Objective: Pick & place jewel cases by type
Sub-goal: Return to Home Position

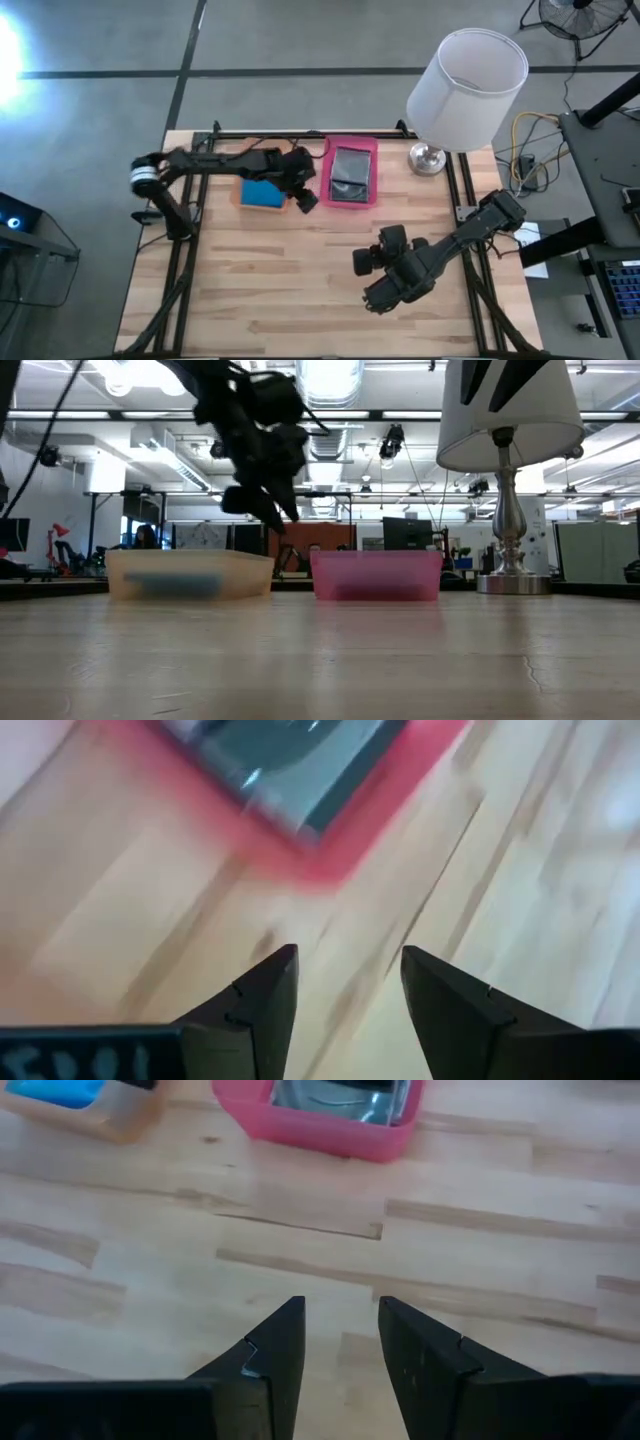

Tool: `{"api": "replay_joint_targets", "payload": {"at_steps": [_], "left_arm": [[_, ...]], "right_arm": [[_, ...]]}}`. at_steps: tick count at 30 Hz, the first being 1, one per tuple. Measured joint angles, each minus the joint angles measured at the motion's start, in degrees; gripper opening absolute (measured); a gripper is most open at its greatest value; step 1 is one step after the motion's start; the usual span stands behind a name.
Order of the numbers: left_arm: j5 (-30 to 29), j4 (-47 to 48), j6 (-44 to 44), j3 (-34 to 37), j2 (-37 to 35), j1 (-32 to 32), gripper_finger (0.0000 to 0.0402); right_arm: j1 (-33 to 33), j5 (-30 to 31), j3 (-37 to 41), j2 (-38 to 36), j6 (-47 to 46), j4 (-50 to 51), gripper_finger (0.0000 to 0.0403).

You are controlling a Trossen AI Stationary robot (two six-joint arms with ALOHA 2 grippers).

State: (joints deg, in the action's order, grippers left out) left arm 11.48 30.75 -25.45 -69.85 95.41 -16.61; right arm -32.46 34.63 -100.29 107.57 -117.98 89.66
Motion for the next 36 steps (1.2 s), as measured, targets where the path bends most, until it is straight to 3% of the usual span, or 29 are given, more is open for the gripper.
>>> {"api": "replay_joint_targets", "payload": {"at_steps": [4,10,12,14,16,19,21,24,27,29,30,33,36], "left_arm": [[0.26,-0.56,-1.28,4.55,-8.98,2.25,0.0162],[20.72,-13.34,1.67,11.96,-26.91,5.10,0.0162],[23.10,-22.29,-2.23,15.52,-32.47,5.64,0.0162],[22.39,-33.62,-6.73,20.24,-37.06,7.15,0.0162],[18.39,-46.48,-11.79,26.91,-40.00,10.03,0.0162],[8.13,-62.93,-16.26,36.77,-41.74,15.40,0.0162],[0.44,-66.90,-17.52,41.44,-42.32,16.50,0.0162],[-3.70,-67.16,-21.09,45.55,-45.80,15.69,0.0162],[1.48,-66.62,-31.85,49.56,-49.25,15.61,0.0162],[4.41,-69.25,-28.93,51.91,-51.09,15.55,0.0162],[5.65,-71.74,-28.01,52.17,-51.88,15.18,0.0162],[9.79,-72.84,-26.53,53.23,-53.63,11.98,0.0162],[18.59,-73.26,-24.55,53.81,-54.79,8.89,0.0162]], "right_arm": [[0.88,0.20,0.00,-2.14,6.21,-2.44,0.0121],[5.68,5.71,0.93,-9.30,40.83,-21.51,0.0097],[7.12,7.68,3.58,-13.34,48.45,-29.32,0.0083],[8.13,7.78,9.49,-17.30,53.90,-40.04,0.0066],[8.65,4.13,18.16,-19.96,57.85,-53.12,0.0047],[11.02,-4.06,30.33,-21.59,61.64,-72.02,0.0022],[13.48,-5.13,34.47,-23.38,64.71,-79.92,0.0012],[17.31,-4.92,36.41,-29.28,68.97,-79.32,0.0009],[19.84,-7.98,37.66,-36.14,68.41,-66.47,0.0009],[20.36,-10.73,38.38,-40.99,61.41,-61.31,0.0009],[20.04,-10.66,39.14,-43.50,64.06,-61.64,0.0009],[18.40,-11.33,43.03,-49.05,78.00,-72.72,0.0009],[20.97,-21.94,51.64,-53.56,81.87,-87.00,0.0009]]}}
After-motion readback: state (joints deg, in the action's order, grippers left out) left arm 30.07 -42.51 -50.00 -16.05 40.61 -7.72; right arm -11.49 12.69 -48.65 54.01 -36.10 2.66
